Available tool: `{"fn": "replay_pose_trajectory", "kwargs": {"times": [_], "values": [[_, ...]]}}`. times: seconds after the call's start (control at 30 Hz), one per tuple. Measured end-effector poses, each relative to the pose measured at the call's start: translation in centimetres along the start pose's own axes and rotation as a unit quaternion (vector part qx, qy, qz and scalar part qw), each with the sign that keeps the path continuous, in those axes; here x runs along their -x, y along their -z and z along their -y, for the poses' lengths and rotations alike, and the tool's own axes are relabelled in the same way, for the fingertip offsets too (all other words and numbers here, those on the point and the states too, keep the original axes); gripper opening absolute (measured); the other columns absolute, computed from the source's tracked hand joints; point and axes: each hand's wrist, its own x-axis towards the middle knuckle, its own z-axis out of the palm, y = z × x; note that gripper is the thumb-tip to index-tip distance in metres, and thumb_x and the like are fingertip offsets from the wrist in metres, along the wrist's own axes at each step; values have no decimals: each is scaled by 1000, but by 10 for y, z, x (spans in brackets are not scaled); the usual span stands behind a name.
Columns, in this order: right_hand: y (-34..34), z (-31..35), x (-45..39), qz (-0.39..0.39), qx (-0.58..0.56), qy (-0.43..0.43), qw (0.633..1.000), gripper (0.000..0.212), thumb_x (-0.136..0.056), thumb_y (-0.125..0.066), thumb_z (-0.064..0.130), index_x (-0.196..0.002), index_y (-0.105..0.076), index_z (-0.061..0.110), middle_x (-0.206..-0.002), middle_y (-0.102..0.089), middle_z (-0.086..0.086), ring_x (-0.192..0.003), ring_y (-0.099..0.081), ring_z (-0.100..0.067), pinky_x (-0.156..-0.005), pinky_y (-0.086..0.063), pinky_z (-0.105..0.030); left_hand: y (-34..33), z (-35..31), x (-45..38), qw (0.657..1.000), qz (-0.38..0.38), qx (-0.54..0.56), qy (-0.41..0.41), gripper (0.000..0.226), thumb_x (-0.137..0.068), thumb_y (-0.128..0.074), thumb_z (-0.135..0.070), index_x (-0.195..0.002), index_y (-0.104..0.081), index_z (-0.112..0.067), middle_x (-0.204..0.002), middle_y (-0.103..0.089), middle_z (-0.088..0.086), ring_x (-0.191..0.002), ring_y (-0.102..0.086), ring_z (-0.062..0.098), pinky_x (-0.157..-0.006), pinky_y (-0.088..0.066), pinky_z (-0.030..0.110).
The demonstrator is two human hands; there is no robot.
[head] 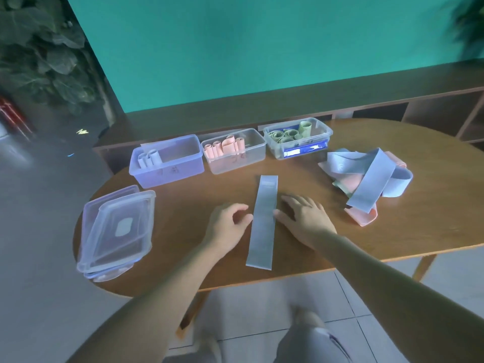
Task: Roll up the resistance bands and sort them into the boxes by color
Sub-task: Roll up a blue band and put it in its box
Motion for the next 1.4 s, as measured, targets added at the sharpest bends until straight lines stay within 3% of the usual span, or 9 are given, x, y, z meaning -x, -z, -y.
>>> {"fn": "replay_pose_trajectory", "kwargs": {"times": [0.1, 0.23, 0.47, 0.63, 0.77, 0.93, 1.23, 1.33, 1.4], "values": [[-8, -2, -35, -13, 9, -16, 1000, 84, -95, -16, 76, -156, -33, 19, -164, -29, 3, -153, -17, -15, -126, -10, -40, -17, 8, -31, 997, -29, -42, -50, 36, -98, -60, -41, -129, -67, -24, -132, -66, -6, -126, -56, 16, -110, -43, 36], [-15, -1, -75, -15, 8, -21, 1000, 92, -93, -5, 77, -155, -33, 16, -165, -27, 2, -154, -13, -14, -126, -6, -41, -32, 7, -81, 997, 7, -67, -46, 46, -104, -43, -46, -144, -54, -25, -147, -55, 1, -139, -45, 20, -118, -31, 41], [-26, 12, -117, -23, -23, 36, 999, 91, -89, -1, 78, -149, -46, 27, -160, -37, 8, -151, -22, -11, -125, -10, -41, -35, 12, -111, 999, -39, 11, -30, 38, -106, -47, -30, -139, -59, -18, -141, -61, 0, -131, -54, 18, -111, -34, 26], [-27, 16, -130, -29, -51, 47, 997, 98, -85, 4, 83, -146, -49, 27, -155, -44, 7, -147, -30, -12, -124, -15, -42, -34, 19, -115, 997, -32, 73, 14, 39, -106, -47, -31, -144, -54, -26, -140, -62, -5, -130, -55, 18, -112, -41, 34], [-28, 17, -135, -12, -38, 42, 998, 91, -89, -2, 78, -150, -44, 25, -160, -37, 5, -150, -24, -14, -125, -12, -40, -34, 19, -117, 1000, -17, 20, -4, 43, -107, -43, -30, -150, -46, -26, -146, -56, -5, -135, -51, 20, -115, -39, 36], [-24, 17, -111, -1, -11, 31, 999, 89, -92, -8, 77, -157, -30, 20, -164, -29, 3, -153, -18, -14, -126, -8, -40, -30, 14, -104, 1000, -4, -29, 5, 46, -108, -41, -32, -153, -41, -23, -154, -47, -1, -142, -41, 22, -118, -31, 36], [-7, 7, 0, 33, -11, 53, 998, 107, -78, 9, 89, -155, -35, 29, -165, -25, 10, -154, -12, -10, -127, -6, -40, -5, 2, -7, 998, 51, -44, 14, 56, -103, -41, -54, -155, -35, -33, -161, -35, -5, -149, -27, 18, -120, -24, 38], [-3, 7, 31, 29, -77, 64, 995, 100, -80, -4, 92, -148, -45, 32, -158, -38, 12, -150, -25, -12, -125, -16, -41, 0, -4, 28, 998, 59, -13, -12, 55, -102, -48, -50, -153, -39, -31, -159, -38, -8, -148, -29, 13, -120, -25, 35], [-1, 5, 49, 11, -166, 72, 983, 75, -88, -31, 85, -139, -53, 34, -144, -53, 14, -138, -43, -12, -118, -31, -41, 2, -6, 47, 996, 55, 60, -28, 50, -99, -58, -45, -146, -51, -32, -151, -47, -12, -140, -38, 4, -118, -33, 33]]}}
